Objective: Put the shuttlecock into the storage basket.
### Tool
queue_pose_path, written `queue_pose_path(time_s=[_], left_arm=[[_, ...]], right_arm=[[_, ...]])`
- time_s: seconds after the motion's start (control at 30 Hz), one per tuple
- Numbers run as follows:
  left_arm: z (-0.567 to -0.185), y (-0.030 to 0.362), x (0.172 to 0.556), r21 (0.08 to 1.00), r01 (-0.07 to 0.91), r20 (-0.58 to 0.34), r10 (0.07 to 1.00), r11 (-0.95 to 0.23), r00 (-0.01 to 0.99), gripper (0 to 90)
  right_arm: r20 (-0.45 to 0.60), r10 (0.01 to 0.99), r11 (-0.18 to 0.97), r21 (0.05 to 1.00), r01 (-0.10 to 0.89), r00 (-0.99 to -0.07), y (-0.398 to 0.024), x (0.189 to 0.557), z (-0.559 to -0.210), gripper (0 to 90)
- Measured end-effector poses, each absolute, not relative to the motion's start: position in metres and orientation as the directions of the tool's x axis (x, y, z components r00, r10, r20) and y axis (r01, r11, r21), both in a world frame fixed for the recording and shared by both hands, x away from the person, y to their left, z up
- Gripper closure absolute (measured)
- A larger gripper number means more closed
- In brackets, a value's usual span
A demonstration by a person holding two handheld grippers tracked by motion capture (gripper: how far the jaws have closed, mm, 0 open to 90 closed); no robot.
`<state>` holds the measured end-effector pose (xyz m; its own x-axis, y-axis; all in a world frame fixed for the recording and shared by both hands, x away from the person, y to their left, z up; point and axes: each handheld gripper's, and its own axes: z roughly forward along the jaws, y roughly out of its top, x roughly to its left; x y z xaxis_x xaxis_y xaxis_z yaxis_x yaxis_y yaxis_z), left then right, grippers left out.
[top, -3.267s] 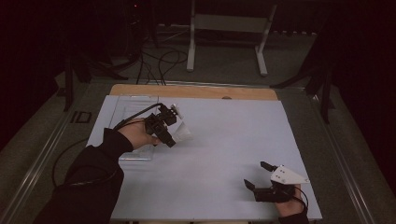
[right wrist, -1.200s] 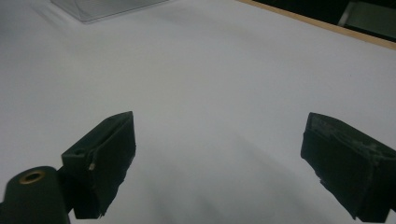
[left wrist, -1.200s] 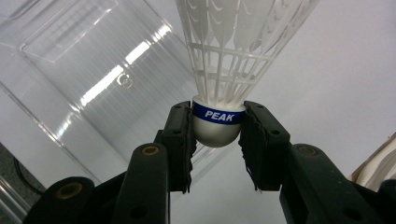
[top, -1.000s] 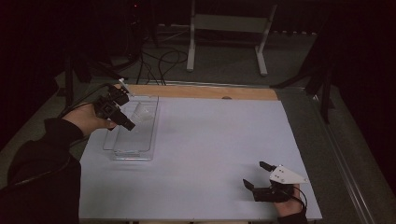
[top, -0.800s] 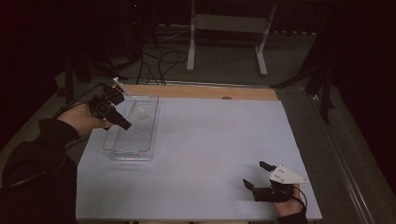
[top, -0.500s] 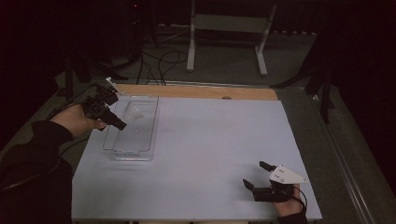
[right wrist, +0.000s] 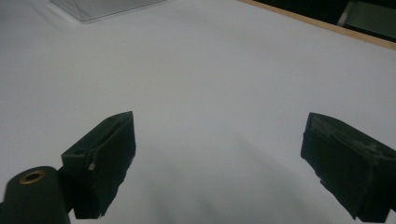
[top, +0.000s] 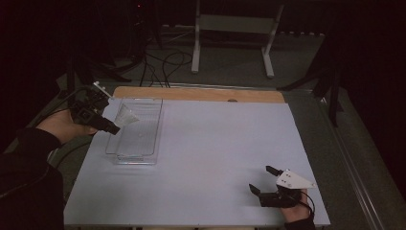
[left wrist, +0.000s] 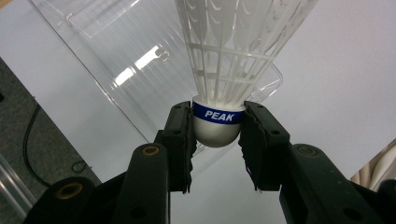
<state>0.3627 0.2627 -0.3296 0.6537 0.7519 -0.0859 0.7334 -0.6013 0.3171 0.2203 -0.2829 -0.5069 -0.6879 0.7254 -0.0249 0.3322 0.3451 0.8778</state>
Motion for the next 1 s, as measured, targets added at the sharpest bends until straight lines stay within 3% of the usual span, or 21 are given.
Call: queue_pose_path(time_s=[0.73,1.0], left_arm=[[-0.348,0.289,0.363,0.379,0.717,-0.075,0.753,-0.585,0.654,65.4],[-0.373,0.288,0.366,0.382,0.7,-0.078,0.734,-0.603,0.675,65.4]], right_arm=[[-0.026,0.725,0.347,0.877,0.332,-0.689,-0.283,0.22,-0.507,10.2],[-0.026,0.723,0.347,0.878,0.331,-0.69,-0.283,0.22,-0.507,10.2]])
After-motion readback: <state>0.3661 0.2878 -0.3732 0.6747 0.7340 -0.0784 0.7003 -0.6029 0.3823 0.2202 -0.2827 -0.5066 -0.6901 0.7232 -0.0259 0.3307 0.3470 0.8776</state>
